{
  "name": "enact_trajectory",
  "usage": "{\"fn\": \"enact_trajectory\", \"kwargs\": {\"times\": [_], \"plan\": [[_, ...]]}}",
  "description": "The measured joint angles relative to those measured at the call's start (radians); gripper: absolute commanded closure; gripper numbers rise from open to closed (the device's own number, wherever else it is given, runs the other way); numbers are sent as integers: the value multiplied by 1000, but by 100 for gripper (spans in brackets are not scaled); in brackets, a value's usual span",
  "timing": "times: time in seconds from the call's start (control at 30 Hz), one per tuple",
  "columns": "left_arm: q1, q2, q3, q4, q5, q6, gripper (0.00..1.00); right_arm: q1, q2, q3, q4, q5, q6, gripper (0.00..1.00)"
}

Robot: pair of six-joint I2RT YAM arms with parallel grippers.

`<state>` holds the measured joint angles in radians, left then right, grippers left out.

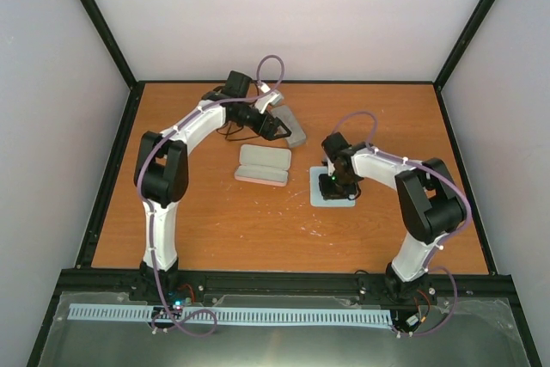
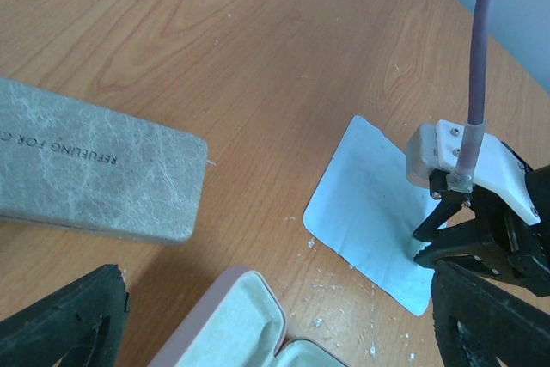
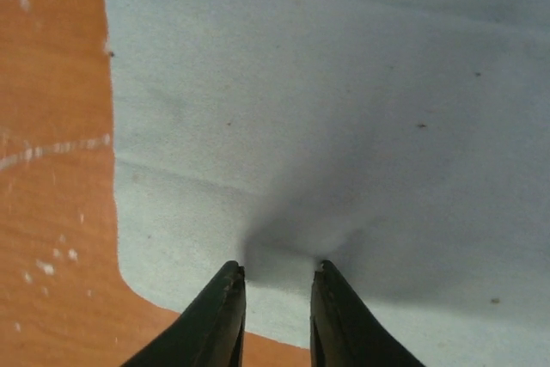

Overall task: Organize the sunglasses
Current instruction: Move the glasses cleaning cloth to the center of the board.

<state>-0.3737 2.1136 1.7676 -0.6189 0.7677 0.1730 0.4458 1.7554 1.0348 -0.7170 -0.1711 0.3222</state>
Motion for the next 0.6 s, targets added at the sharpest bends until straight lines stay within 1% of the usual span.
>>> {"fn": "enact_trajectory", "kwargs": {"times": [0.03,0.13,0.23,0.37,0.47,0.6], "plan": [[-6,-8,-12,2,-1,-1,6,5,-9,-8,-4,2,10,68],[-21,-38,-50,11,-11,-4,7,15,-37,-11,-53,29,27,62],[-50,-73,-86,22,-34,-8,7,14,-70,37,-116,62,37,58],[-91,-106,-121,35,-54,-9,7,3,-137,170,-148,124,18,65],[-106,-117,-136,36,-61,-9,7,-45,-169,206,-143,147,-31,65],[-109,-144,-168,37,-75,-9,7,-127,-106,205,-148,190,-123,64]]}}
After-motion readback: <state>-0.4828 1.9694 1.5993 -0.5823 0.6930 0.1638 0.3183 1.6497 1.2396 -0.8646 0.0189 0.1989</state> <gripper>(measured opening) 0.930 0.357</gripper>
